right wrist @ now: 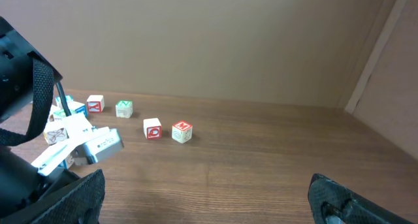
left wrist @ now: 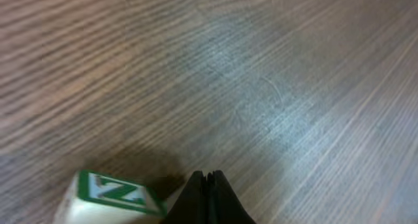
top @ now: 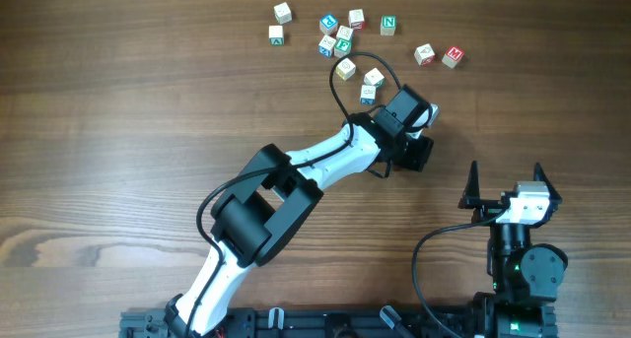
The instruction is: Form a horizontal line
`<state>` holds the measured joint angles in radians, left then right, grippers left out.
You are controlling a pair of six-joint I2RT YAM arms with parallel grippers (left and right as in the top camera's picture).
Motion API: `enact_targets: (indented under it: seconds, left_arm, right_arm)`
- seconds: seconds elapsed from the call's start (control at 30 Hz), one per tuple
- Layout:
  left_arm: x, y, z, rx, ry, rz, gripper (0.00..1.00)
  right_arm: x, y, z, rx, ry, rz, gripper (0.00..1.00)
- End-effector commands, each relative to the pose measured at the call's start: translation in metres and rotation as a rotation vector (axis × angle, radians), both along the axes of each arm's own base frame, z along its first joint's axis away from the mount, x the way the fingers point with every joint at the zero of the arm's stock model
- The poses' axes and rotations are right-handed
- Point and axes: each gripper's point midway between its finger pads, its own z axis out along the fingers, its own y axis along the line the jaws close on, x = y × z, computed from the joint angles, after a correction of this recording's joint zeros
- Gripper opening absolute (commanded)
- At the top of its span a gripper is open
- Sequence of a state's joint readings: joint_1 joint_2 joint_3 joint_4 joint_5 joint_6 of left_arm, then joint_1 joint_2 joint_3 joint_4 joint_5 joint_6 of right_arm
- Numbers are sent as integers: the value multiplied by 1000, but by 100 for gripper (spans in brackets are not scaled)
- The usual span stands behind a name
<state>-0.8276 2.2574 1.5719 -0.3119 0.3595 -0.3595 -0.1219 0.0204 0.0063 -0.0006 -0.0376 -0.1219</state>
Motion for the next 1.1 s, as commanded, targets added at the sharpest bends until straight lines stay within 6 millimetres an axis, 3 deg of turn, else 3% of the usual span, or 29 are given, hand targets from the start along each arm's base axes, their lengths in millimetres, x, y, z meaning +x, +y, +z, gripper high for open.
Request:
enact_targets:
  seconds: [0.0,0.13,0.57,0.93,1.07]
  left_arm:
    - [12,7,-8,49,-57,31,4]
    - [25,14,-10,92,-113,77,4]
    - [43,3,8,41,-193,78,4]
    - [72,28,8,59,-213,127,4]
    - [78,27,15,45,-226,134,4]
  right_arm:
    - [0,1,1,-9,-5,10,100]
    - [0,1,1,-9,-5,10,100]
    - [0,1,1,-10,-5,10,100]
    - [0,1,1,-9,-5,10,100]
    - [0,1,1,-10,-5,10,100]
